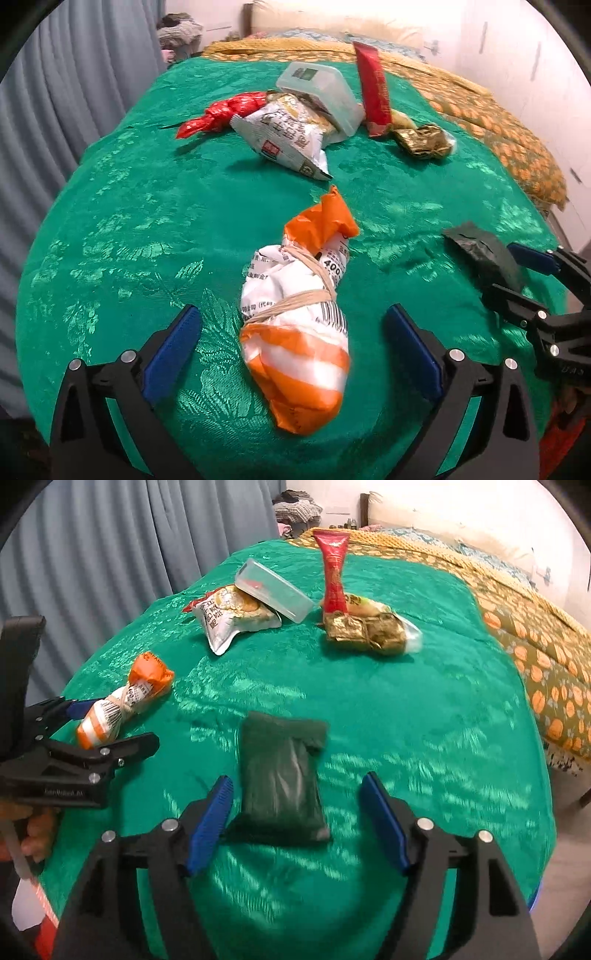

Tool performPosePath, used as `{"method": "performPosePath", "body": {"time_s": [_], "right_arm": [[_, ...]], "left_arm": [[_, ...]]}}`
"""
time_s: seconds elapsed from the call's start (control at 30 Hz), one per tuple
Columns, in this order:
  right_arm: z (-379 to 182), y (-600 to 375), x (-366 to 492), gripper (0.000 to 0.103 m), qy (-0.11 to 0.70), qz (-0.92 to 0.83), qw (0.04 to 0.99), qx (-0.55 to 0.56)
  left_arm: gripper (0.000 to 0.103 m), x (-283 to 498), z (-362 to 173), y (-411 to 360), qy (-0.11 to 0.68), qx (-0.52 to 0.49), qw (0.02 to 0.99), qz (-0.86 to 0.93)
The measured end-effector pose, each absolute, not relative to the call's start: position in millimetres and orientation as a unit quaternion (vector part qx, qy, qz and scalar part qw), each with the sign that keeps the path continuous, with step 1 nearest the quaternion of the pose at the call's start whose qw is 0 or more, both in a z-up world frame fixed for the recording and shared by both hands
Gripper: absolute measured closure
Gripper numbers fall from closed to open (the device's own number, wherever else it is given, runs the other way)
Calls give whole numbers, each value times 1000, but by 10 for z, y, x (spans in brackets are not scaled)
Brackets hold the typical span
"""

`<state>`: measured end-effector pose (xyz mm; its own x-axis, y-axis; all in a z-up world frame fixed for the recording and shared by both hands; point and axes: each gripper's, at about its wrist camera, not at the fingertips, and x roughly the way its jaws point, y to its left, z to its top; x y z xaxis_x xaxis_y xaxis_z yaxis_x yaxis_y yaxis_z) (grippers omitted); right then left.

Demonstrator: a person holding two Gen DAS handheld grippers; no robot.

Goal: Collect trash

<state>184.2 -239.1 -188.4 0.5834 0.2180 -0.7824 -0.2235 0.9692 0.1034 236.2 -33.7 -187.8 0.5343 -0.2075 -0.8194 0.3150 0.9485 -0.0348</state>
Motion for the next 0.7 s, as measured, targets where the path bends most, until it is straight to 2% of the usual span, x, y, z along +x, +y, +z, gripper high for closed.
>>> {"method": "performPosePath", "body": {"time_s": [0.23, 0.47, 0.6, 0.7], "right_arm": [[-1845, -2494, 1661, 28, 451, 132, 883, 5], [-1722, -2301, 1897, 27, 464, 162, 870, -48], [-1710, -2181, 2102, 28, 484, 197, 849, -73], [-1778, -2172, 2225, 39, 513, 196, 832, -73]], "left_arm": [[6, 2166, -1765, 33, 448, 11, 869, -209], [6, 2180, -1687, -244, 443, 81, 868, -210], [13, 2276, -1727, -234, 459, 62, 863, -200], [22, 2302, -1732, -186, 467, 51, 862, -192]]}}
